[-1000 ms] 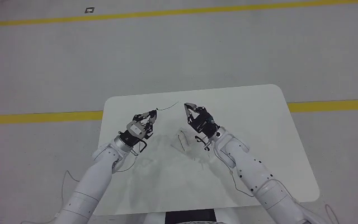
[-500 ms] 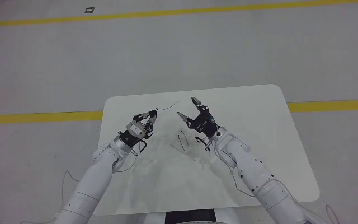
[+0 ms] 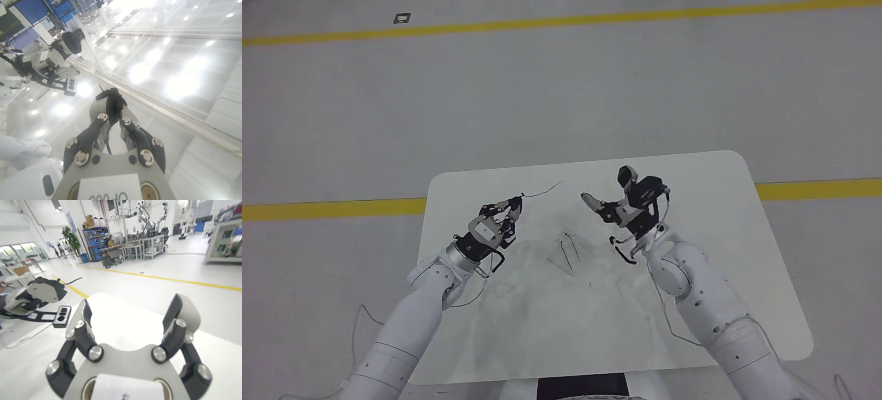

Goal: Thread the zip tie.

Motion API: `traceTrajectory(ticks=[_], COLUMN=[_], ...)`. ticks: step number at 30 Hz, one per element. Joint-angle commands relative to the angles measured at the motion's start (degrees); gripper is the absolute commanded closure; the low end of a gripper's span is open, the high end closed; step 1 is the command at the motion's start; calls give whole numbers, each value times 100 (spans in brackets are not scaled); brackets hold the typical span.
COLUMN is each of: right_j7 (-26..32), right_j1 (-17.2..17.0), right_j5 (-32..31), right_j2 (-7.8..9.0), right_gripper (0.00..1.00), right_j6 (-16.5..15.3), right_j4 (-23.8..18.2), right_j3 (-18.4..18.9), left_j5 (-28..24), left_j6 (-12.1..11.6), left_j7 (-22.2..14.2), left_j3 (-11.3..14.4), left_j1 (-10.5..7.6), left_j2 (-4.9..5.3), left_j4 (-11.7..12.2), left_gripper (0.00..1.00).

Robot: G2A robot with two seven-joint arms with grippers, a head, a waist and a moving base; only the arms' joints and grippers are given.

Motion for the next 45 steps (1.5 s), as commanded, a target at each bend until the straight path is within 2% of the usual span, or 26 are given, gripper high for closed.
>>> traceTrajectory(ticks=[1, 9, 12, 19, 22, 27, 30, 33, 36, 41, 45], right_j7=[361, 361, 433, 1242, 1421, 1421, 1421, 1421, 1421, 1421, 1421], right_j1=[-30, -30, -114, -151, -184, -184, -184, -184, -184, -184, -184], right_j5=[970, 970, 2213, 4604, 5603, 5603, 5603, 5603, 5603, 5603, 5603], right_j2=[1, 1, -58, -111, -146, -146, -146, -146, -146, -146, -146], right_gripper=[0, 0, 0, 0, 0, 0, 0, 0, 0, 0, 0], right_j6=[28, 28, 135, 212, 283, 283, 283, 283, 283, 283, 283], right_j4=[-76, -76, -90, -170, -254, -254, -254, -254, -254, -254, -254], right_j3=[40, 40, 141, 427, 498, 498, 498, 498, 498, 498, 498], left_j5=[0, 0, 0, 0, 0, 0, 48, 279, 826, 1056, 976], left_j6=[0, 0, 0, 0, 0, 0, -17, 0, -40, 0, 0], left_j7=[0, 0, 0, 0, 0, 0, -15, -368, -668, -957, -1081], left_j3=[0, 0, 0, 0, 0, 0, -16, -105, -221, -346, -343], left_j1=[0, 0, 0, 0, 0, 0, 6, 4, -28, -55, -95], left_j2=[0, 0, 0, 0, 0, 0, -1, 31, 88, 185, 273], left_j4=[0, 0, 0, 0, 0, 0, -112, -222, -321, -416, -522], left_gripper=[100, 100, 100, 100, 100, 100, 100, 100, 100, 100, 100])
